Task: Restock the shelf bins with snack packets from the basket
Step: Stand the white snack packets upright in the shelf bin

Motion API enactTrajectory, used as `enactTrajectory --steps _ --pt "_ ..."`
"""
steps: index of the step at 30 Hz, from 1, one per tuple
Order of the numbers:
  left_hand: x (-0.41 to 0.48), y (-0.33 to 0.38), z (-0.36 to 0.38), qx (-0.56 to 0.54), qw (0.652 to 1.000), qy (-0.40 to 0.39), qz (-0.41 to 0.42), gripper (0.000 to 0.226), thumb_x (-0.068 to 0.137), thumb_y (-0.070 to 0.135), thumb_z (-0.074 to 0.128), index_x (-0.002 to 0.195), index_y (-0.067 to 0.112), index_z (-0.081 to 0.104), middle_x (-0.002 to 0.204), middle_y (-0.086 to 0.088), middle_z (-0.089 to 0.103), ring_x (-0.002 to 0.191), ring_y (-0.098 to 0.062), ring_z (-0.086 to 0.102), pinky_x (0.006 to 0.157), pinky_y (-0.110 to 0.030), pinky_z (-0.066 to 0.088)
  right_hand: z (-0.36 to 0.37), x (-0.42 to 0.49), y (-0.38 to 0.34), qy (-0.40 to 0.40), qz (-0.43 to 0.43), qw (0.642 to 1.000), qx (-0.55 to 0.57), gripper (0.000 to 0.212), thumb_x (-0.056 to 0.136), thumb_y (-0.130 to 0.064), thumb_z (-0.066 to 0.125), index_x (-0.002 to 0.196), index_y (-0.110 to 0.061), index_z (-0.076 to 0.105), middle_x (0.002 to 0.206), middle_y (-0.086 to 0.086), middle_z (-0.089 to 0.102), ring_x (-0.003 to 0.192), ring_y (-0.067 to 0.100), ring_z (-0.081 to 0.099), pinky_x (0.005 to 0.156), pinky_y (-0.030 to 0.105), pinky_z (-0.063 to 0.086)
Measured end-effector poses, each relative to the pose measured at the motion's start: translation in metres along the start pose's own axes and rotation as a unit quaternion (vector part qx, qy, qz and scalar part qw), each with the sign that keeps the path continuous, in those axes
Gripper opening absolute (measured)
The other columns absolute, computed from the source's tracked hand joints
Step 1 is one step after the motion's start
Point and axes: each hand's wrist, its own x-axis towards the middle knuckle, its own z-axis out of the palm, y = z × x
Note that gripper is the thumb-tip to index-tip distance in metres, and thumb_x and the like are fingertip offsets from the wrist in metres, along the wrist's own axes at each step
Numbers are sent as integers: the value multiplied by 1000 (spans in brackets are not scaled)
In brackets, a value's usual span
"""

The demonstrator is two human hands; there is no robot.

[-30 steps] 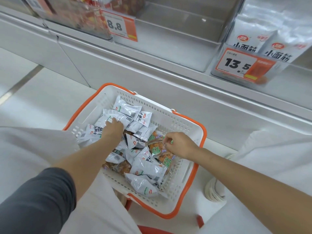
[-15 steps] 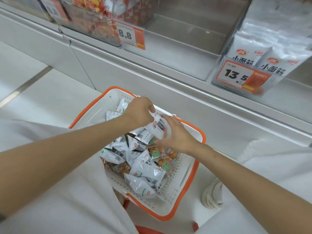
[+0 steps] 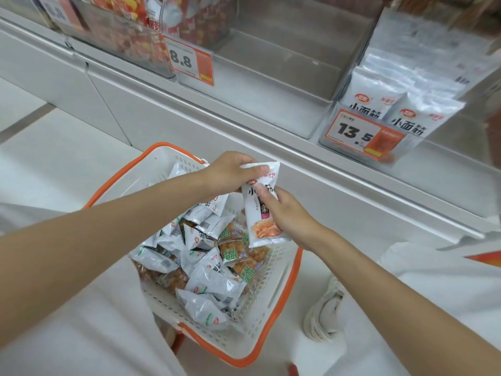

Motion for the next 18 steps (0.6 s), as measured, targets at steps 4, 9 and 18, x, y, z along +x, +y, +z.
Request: enactTrajectory --steps 4,9,18 --pt "5 -1 10 25 994 85 57 25 91 27 66 69 14 67 43 15 54 39 2 45 44 -11 33 3 -2 2 10 18 999 25 41 90 -54 52 91 -15 66 75 2 72 68 12 67 71 28 53" --pt "11 -1 0 26 985 146 93 23 88 32 69 80 11 76 67 3 71 58 -8 63 64 -27 49 -2 -2 -2 -58 -6 997 54 29 80 -5 76 100 -20 62 78 -11 71 70 1 66 63 16 51" --pt "7 32 9 49 976 137 161 25 87 31 70 76 9 75 66 -4 70 56 -7 57 56 -27 45 -49 -18 -27 -21 -2 1000 1 48 86 -11 71 131 -17 52 116 1 70 106 17 67 90 30 55"
